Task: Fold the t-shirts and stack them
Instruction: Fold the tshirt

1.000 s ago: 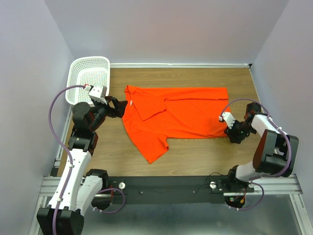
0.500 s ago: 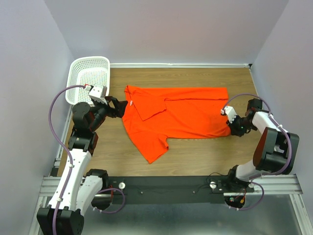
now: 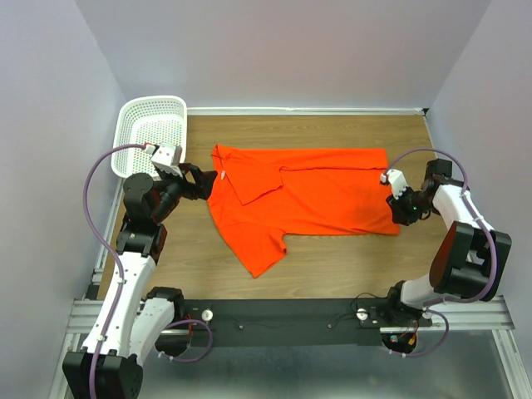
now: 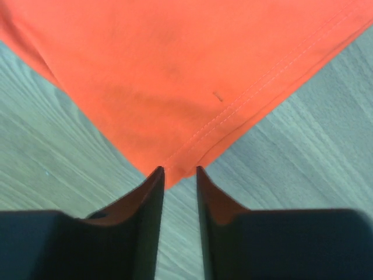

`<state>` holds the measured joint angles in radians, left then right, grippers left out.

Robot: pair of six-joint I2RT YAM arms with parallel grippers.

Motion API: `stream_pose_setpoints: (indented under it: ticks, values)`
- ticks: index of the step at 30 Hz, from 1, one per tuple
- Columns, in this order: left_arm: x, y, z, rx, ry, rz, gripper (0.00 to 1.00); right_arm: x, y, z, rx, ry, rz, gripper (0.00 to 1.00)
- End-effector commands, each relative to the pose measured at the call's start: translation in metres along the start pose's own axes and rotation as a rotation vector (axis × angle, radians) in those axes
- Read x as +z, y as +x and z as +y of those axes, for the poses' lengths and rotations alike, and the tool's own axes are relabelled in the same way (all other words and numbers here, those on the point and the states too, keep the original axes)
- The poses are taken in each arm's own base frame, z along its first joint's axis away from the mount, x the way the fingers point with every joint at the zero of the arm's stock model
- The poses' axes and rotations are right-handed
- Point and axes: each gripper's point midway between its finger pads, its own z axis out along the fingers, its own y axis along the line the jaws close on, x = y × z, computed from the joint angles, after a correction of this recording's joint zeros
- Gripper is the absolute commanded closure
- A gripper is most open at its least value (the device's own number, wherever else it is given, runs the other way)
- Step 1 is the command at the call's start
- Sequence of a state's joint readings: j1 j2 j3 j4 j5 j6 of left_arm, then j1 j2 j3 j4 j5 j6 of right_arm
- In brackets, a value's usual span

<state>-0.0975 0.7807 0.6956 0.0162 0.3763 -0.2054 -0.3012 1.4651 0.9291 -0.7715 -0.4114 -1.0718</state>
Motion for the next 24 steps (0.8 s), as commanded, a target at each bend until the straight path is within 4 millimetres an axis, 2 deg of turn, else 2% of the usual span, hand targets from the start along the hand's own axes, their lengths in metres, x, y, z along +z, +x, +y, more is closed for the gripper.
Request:
stream_pose_setpoints:
  ticks: [1,3,4,8,11,24]
  values:
    - [-0.001,-0.013,-0.005,0.022,0.026,-0.033,0.14,0.001,0.011,0.013,0.025,-0.044,0.039,0.59]
    - [-0.001,-0.013,-0.005,0.025,0.024,-0.034,0.14,0.002,0.020,0.023,0.007,-0.078,0.064,0.49]
    - [-0.001,-0.013,-0.005,0.024,0.024,-0.034,0.14,0.004,0.026,0.032,-0.006,-0.104,0.079,0.48]
    - [0.000,-0.012,-0.005,0.022,0.030,-0.031,0.14,0.008,0.042,0.043,-0.030,-0.137,0.124,0.47]
    - [0.001,-0.011,-0.006,0.019,0.034,-0.026,0.14,0.013,0.043,0.044,-0.020,-0.156,0.123,0.48]
    - [0.003,-0.008,-0.006,0.015,0.040,-0.015,0.14,0.035,0.047,0.025,0.024,-0.106,0.132,0.48]
